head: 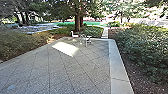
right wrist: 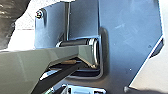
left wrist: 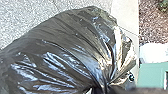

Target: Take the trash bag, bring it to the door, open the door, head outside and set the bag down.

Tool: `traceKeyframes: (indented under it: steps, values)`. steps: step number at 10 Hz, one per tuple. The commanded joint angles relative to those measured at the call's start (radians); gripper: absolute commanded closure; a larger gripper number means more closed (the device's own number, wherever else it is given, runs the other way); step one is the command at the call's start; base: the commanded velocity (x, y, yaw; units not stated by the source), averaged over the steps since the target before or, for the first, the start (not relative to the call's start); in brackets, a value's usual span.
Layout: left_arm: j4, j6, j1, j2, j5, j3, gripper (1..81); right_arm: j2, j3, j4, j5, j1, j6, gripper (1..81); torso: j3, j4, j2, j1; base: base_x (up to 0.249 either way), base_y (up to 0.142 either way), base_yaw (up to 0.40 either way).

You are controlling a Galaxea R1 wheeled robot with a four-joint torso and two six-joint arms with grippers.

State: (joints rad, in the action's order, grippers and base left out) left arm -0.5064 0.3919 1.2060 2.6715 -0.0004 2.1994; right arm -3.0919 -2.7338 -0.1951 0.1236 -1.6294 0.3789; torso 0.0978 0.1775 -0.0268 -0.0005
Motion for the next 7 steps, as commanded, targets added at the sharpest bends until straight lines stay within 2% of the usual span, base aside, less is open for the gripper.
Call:
traceKeyframes:
  steps: [1, 2, 6, 7]
  values:
    - [-0.084, 0.002, -0.188, -0.064, 0.145, 0.026, 81.1, -0.024, 0.014, -0.014, -0.052, 0.032, -0.008, 1.0, 0.055, 0.000, 0.000, 0.001, 0.000, 0.000, 0.000]
    - [-0.106, 0.002, -0.226, -0.064, 0.187, 0.048, 81.1, -0.024, 0.014, -0.014, -0.052, 0.032, -0.008, 1.0, 0.086, 0.000, 0.000, 0.001, 0.000, 0.000, 0.000]
    - [-0.173, 0.001, -0.377, -0.068, 0.283, 0.119, 81.1, -0.024, 0.014, -0.014, -0.053, 0.032, -0.008, 1.0, 0.194, 0.000, 0.001, 0.001, 0.000, 0.000, 0.000]
    - [-0.194, 0.001, -0.419, -0.073, 0.322, 0.137, 81.1, -0.024, 0.014, -0.012, -0.053, 0.032, -0.006, 1.0, 0.222, 0.000, 0.001, 0.001, 0.000, 0.000, 0.000]
